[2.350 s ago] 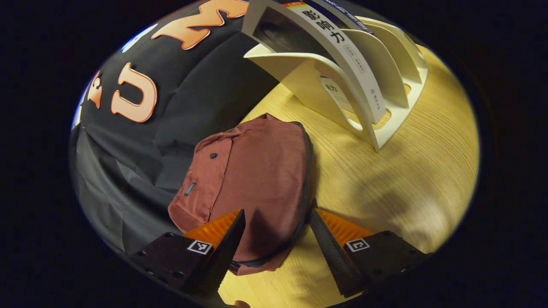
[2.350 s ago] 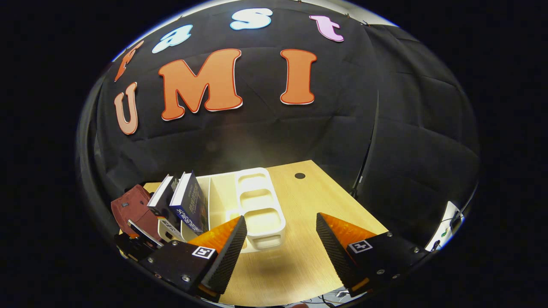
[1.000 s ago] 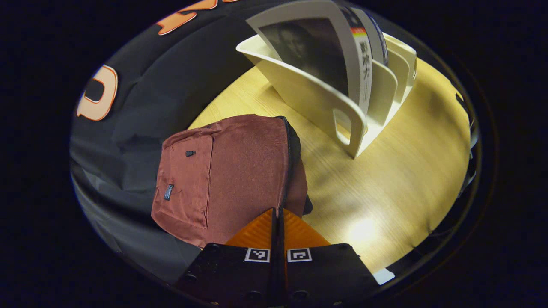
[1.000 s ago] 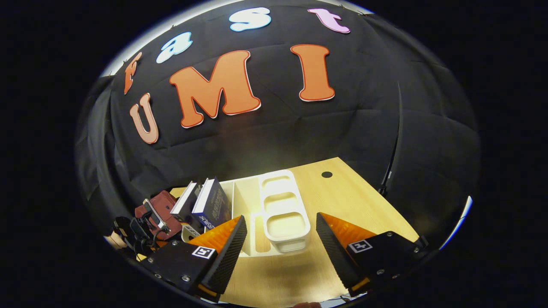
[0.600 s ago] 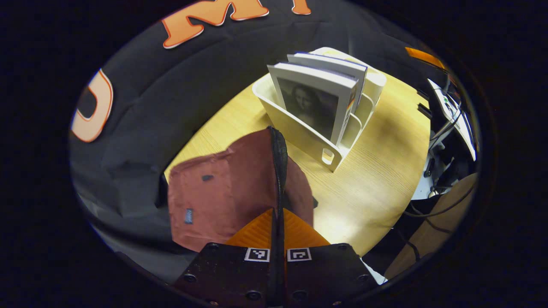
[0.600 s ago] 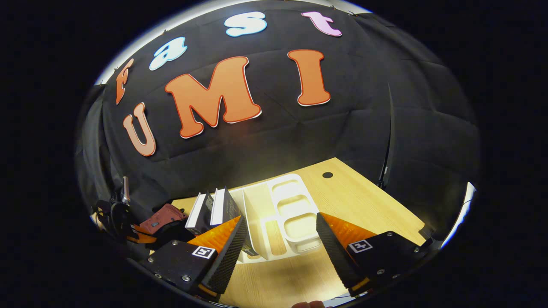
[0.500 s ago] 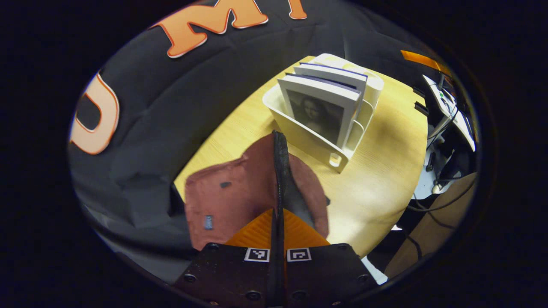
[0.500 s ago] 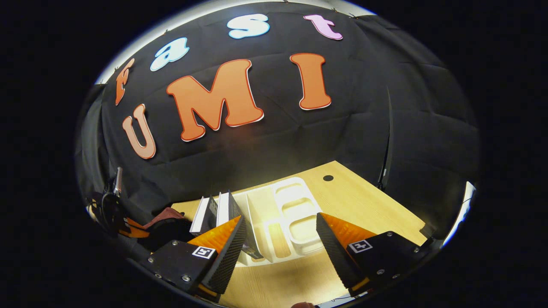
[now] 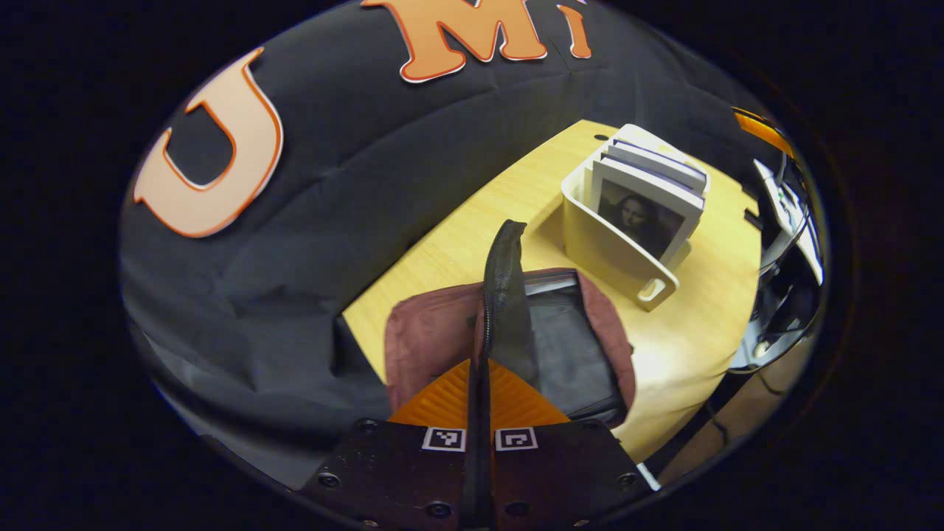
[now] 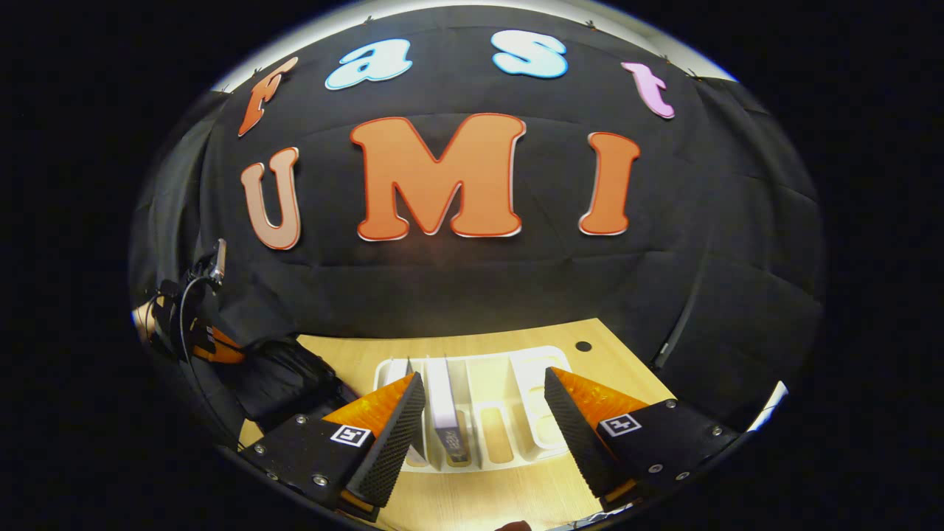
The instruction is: Open the schoolbag, grab two books from the bookshelf and put them into the schoolbag.
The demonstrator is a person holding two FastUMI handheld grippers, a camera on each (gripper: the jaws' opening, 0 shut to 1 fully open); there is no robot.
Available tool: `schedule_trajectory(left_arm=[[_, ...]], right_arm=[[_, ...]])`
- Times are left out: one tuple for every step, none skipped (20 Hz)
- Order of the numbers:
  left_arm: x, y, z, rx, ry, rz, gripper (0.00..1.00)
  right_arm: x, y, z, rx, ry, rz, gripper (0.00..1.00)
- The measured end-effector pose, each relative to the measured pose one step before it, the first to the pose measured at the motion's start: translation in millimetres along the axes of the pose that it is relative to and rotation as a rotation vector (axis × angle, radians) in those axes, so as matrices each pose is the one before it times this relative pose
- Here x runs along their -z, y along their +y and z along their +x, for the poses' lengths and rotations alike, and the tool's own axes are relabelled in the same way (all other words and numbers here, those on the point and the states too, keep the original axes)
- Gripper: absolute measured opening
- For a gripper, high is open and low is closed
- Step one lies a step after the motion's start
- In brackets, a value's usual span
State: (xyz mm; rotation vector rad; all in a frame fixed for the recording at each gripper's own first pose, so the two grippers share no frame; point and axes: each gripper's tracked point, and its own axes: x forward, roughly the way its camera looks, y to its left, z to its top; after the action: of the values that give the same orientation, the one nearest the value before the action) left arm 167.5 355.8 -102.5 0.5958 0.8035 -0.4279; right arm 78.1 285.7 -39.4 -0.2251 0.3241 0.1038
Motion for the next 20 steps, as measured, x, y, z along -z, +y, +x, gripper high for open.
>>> schedule_trajectory(left_arm=[[1.83,-2.89,1.50,0.01725,-0.01061,-0.00517,0.01],[0.31,-2.31,0.64,0.01154,-0.00892,-0.00209,0.01],[0.43,-2.31,1.17,0.00635,-0.00694,-0.00199,0.01],[1.25,0.22,0.41,0.00227,-0.00729,-0.00175,0.01],[2.78,0.70,1.47,0.00039,-0.00270,-0.00205,0.01],[2.44,1.31,1.22,-0.00113,-0.00070,-0.00878,0.01],[2.24,2.42,0.44,-0.00074,-0.00272,-0.01066,0.01],[3.01,0.75,0.30,-0.00117,-0.00107,-0.01098,0.01],[3.81,0.15,2.26,-0.00321,-0.00150,-0.00810,0.01],[2.80,0.99,0.63,0.00060,-0.00245,-0.00707,0.01],[3.82,1.75,-0.86,0.00396,-0.00104,-0.00783,0.01],[2.41,-0.67,-0.05,0.00223,-0.00075,-0.00409,0.01],[2.39,-0.34,-0.48,0.00181,-0.00096,-0.00010,0.01],[1.27,-1.25,0.78,0.00321,0.00006,0.00119,0.01],[3.46,-1.52,2.28,0.00238,0.00276,0.00080,0.01],[2.41,-2.12,1.74,0.00224,0.00529,0.00225,0.01],[2.68,-0.91,1.46,0.00251,0.00498,0.00433,0.01],[0.96,-1.03,1.91,0.00322,0.00312,0.00494,0.01],[2.04,-1.73,2.20,0.00318,0.00206,0.00524,0.01],[1.30,-1.34,1.50,0.00314,0.00165,0.00342,0.01]], right_arm=[[-12.79,8.69,4.28,-0.02144,0.01267,-0.02193,1.00],[-11.41,10.89,9.50,-0.02192,0.02571,-0.01853,0.97],[-6.06,12.20,8.74,-0.02755,0.05376,-0.00675,0.97],[-2.57,13.64,9.19,-0.03185,0.07660,0.00318,0.97],[-4.52,11.23,9.05,-0.02694,0.05480,-0.01619,0.97],[-3.33,7.64,10.16,-0.01149,0.05503,-0.01996,0.97],[-1.21,11.01,7.01,-0.03216,0.06354,0.00340,0.97],[5.72,14.13,10.06,-0.04979,0.07680,0.02104,0.97],[6.05,13.95,11.06,-0.04538,0.07745,0.03998,0.97],[9.47,9.91,10.77,-0.02655,0.08291,0.04329,0.97],[5.32,0.56,15.18,0.01058,0.06567,0.01797,0.97],[4.36,-7.11,15.29,0.03181,0.04469,-0.00802,0.98],[4.77,-6.94,13.73,0.03409,0.04311,-0.01818,0.98],[5.97,-4.52,14.41,0.01928,0.03788,-0.00627,0.98],[7.74,4.13,15.88,-0.00273,0.04147,0.00209,0.98],[5.54,1.33,10.44,-0.00205,0.03215,0.00954,0.98],[3.87,-0.99,9.46,0.00365,0.02666,0.00444,0.98],[3.47,-1.98,10.05,0.00772,0.02459,-0.00333,0.98],[4.54,-0.69,7.86,0.01212,0.02469,-0.00374,0.98],[4.29,-0.94,7.65,0.00920,0.02614,-0.00561,0.98]])
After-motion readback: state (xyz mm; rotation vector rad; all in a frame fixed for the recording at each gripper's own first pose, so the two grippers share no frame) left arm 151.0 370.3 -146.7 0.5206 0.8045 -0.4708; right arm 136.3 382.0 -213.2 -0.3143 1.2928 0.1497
